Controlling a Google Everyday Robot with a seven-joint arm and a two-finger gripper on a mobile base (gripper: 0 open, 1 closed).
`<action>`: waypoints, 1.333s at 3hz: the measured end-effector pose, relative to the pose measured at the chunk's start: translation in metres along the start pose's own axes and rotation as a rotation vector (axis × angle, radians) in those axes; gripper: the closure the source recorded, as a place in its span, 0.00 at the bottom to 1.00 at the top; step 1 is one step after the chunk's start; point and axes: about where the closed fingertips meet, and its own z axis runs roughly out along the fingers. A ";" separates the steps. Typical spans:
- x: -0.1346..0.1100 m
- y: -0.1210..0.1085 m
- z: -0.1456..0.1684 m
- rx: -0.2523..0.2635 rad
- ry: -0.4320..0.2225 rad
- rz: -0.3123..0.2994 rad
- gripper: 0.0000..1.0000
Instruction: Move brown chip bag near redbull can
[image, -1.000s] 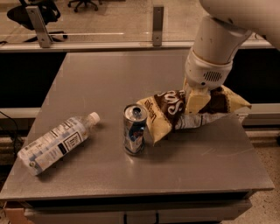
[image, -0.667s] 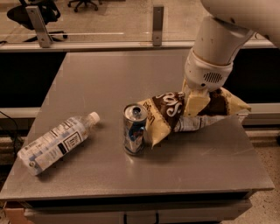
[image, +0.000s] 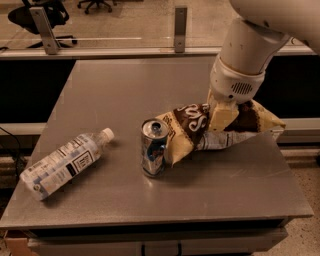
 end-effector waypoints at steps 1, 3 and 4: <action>-0.001 -0.002 0.000 0.010 -0.004 0.000 0.36; -0.003 -0.004 -0.001 0.026 -0.010 -0.001 0.00; -0.003 -0.004 -0.001 0.026 -0.010 -0.001 0.00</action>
Offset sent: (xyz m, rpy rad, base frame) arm 0.0015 0.0010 0.0004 0.0033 -0.0086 -0.0008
